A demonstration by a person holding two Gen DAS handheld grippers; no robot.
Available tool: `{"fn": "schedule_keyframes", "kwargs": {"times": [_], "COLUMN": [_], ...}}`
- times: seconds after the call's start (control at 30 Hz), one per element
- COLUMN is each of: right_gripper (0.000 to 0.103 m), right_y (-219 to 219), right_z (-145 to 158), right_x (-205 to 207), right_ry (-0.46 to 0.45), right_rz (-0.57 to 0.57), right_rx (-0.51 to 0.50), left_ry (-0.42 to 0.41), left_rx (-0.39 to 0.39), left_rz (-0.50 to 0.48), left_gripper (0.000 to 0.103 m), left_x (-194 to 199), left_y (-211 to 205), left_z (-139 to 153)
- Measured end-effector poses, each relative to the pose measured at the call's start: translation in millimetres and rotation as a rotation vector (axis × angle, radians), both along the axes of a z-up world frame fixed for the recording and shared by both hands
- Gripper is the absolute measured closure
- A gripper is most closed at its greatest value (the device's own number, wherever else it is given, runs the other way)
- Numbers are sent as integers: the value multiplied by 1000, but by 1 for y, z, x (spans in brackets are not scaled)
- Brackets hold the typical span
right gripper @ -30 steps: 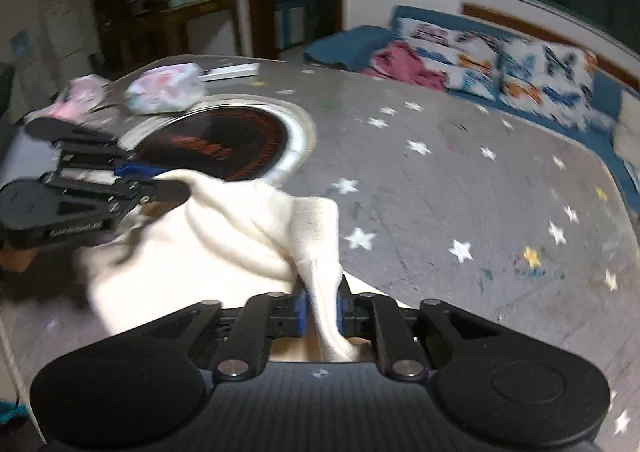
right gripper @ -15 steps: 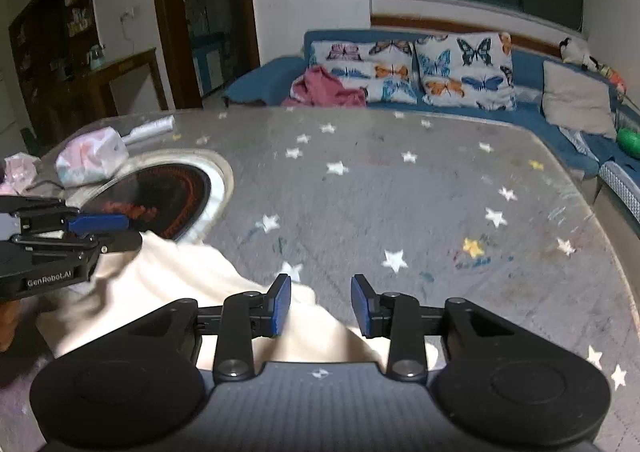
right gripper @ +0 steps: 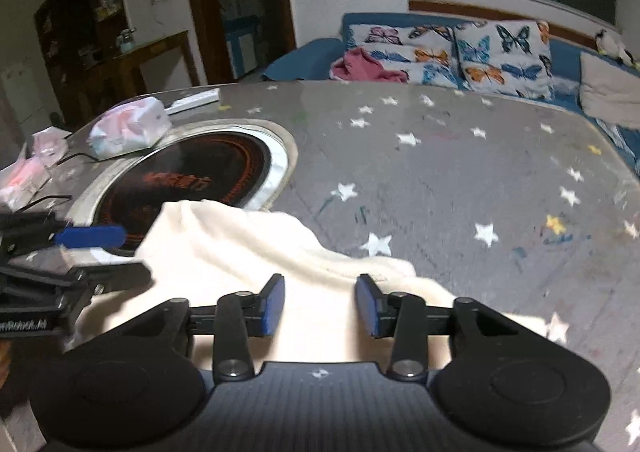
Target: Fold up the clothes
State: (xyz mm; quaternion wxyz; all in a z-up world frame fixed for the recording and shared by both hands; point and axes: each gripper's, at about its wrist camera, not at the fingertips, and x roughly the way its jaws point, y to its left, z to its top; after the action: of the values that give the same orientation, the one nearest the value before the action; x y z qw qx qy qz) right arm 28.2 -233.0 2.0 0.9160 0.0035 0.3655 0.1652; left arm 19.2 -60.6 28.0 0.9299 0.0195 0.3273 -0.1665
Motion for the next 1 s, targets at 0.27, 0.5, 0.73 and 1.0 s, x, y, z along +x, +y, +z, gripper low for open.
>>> {"fn": "schedule_keyframes", "kwargs": {"times": [0.27, 0.5, 0.73, 1.0], "right_gripper": [31, 27, 26, 23], "right_y": [13, 20, 19, 17], "right_z": [-8, -9, -7, -2], "right_x": [-7, -14, -26, -52], "right_ry": [-46, -63, -46, -45], "right_rz": [19, 31, 65, 93], "right_rx": [-23, -67, -66, -41], "left_ry": [43, 39, 56, 39], "left_rx": [-48, -53, -66, -60], "left_rz": [23, 10, -48, -48], "left_gripper": [40, 41, 41, 41], "left_x": [-10, -25, -56, -81], "left_y": [10, 8, 8, 17], "left_z": [-11, -9, -8, 8]}}
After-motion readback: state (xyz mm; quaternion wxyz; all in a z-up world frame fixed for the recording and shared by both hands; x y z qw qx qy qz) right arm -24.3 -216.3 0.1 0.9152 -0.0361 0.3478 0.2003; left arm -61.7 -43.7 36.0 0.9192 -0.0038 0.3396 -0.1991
